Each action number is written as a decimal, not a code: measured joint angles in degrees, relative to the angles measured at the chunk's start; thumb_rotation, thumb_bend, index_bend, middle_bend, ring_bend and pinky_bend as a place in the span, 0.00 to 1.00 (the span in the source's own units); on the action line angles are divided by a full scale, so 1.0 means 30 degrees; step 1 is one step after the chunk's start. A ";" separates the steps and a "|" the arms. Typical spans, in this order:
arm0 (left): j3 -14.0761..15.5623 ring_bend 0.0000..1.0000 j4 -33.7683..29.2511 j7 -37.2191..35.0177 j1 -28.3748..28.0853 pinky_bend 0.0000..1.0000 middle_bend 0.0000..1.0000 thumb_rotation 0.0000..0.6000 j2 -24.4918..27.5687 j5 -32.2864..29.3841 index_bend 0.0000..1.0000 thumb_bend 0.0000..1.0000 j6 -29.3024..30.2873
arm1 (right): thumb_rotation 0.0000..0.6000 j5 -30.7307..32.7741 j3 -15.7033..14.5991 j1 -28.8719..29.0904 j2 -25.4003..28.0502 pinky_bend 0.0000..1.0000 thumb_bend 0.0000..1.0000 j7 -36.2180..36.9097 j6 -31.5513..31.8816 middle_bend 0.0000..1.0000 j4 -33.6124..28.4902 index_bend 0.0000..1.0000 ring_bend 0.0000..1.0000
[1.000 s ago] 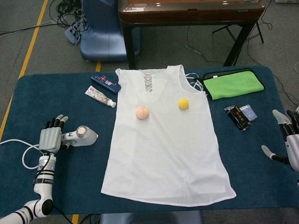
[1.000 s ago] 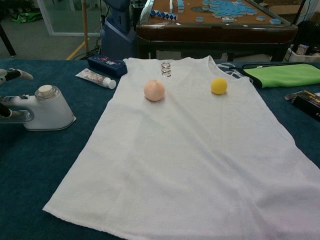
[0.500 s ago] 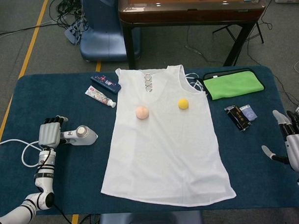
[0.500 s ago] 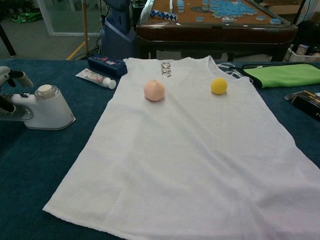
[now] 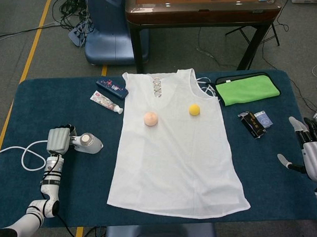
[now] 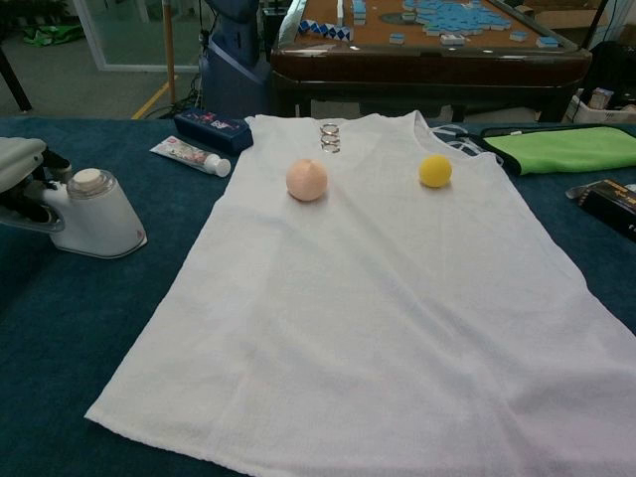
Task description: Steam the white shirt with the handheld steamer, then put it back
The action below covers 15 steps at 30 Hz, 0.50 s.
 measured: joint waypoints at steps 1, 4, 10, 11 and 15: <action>0.0066 0.48 0.0085 -0.0204 0.0014 0.53 0.52 1.00 -0.0025 0.0127 0.65 0.20 0.0085 | 1.00 -0.0002 0.0001 0.0008 -0.0007 0.00 0.22 -0.0008 -0.0010 0.15 -0.0008 0.01 0.00; 0.0275 0.50 0.0359 -0.0924 0.0048 0.56 0.56 1.00 -0.0076 0.0533 0.70 0.20 0.0320 | 1.00 0.0023 -0.0001 0.0031 -0.0027 0.00 0.22 -0.0049 -0.0068 0.15 -0.0021 0.01 0.00; 0.0497 0.55 0.0596 -0.2637 0.0055 0.60 0.62 1.00 -0.0001 0.1005 0.77 0.21 0.0329 | 1.00 0.0080 -0.0039 0.0022 -0.0053 0.00 0.22 -0.0085 -0.0128 0.15 -0.0062 0.01 0.00; 0.0505 0.57 0.0562 -0.3084 0.0050 0.61 0.65 1.00 0.0048 0.1050 0.77 0.20 0.0265 | 1.00 0.0086 -0.0055 0.0016 -0.0055 0.00 0.22 -0.0097 -0.0143 0.15 -0.0075 0.01 0.00; 0.0496 0.63 0.0311 -0.4670 0.0010 0.64 0.71 1.00 0.0296 0.1157 0.79 0.20 -0.0104 | 1.00 0.0123 -0.0100 0.0017 -0.0063 0.00 0.22 -0.0153 -0.0237 0.15 -0.0127 0.01 0.00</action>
